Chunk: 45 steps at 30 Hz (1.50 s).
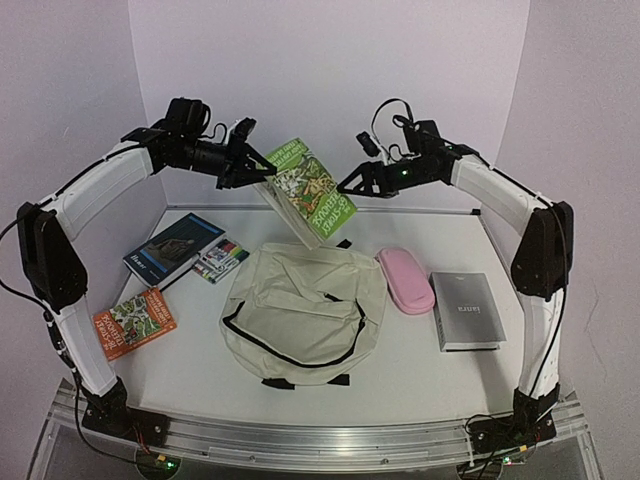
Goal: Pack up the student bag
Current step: Pick up the book from the center of the board.
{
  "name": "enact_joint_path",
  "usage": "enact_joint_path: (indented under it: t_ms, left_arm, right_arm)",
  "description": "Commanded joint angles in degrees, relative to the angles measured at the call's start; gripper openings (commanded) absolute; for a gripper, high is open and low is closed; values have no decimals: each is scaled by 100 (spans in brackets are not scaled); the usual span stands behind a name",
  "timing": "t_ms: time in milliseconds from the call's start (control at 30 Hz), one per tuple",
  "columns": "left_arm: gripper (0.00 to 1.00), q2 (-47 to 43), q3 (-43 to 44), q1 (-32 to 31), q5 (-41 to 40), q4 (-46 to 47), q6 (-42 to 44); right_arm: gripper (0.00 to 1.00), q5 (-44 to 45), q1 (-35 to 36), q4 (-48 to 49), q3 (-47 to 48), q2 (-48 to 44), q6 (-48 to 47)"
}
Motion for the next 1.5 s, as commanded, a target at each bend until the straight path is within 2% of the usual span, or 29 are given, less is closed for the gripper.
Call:
enact_joint_path:
  t_ms: [0,67,167,300,333,400,433,467,500,533,700,733,833,1033,1233,1333,1467]
  left_arm:
    - [0,-477,-188,-252,605,-31,376]
    - [0,-580,-316,-325,646,62,347]
    - [0,-700,-478,-344,612,138,311]
    - [0,-783,-563,-344,547,219,335]
    - [0,-787,-575,-344,542,242,325]
    - [0,-804,-616,-347,450,239,319]
    - [3,-820,-630,-337,310,170,341]
    - [11,-847,-663,-320,93,115,349]
    - [22,-890,-710,-282,-107,69,310]
    - [36,-931,-805,-208,-293,61,215]
    - [91,-1591,-1521,52,-1609,228,-165]
    - [98,-1737,-1745,60,-1698,374,-273]
    - [100,-2009,-2353,65,-1553,862,-657]
    - [100,-2307,-3399,-54,-1075,2572,-1603]
    - [100,-2057,-3568,-286,-843,3287,-1949]
    - [100,-1914,-3556,-385,-746,3550,-2077]
    - [100,-1837,-3684,-405,-607,4376,-2422]
  right_arm:
    - [98,-936,173,-581,-273,-408,-143]
    - [97,-1265,280,-620,-456,-511,80]
    - [86,-1584,473,-625,-671,-661,354]
    - [66,-1769,718,-615,-816,-785,657]
    - [59,-1798,762,-610,-812,-803,712]
    - [38,-1791,806,-588,-767,-844,779]
    - [26,-1768,806,-588,-716,-849,849]
    - [12,-1733,802,-589,-668,-853,937]
    - [3,-1674,800,-583,-622,-861,1048]
    - [0,-1614,793,-579,-586,-883,1122]
    - [0,-1452,670,-419,-371,-958,1611]
    - [0,-1426,662,-387,-320,-972,1661]
    - [0,-1373,661,-187,-257,-1009,1898]
    - [0,-1250,665,651,-346,-984,2816]
    - [0,-1334,724,1842,-534,-1007,3944]
    - [0,-1387,822,2060,-577,-1019,4108]
    - [0,-1520,932,2379,-687,-1064,4332]
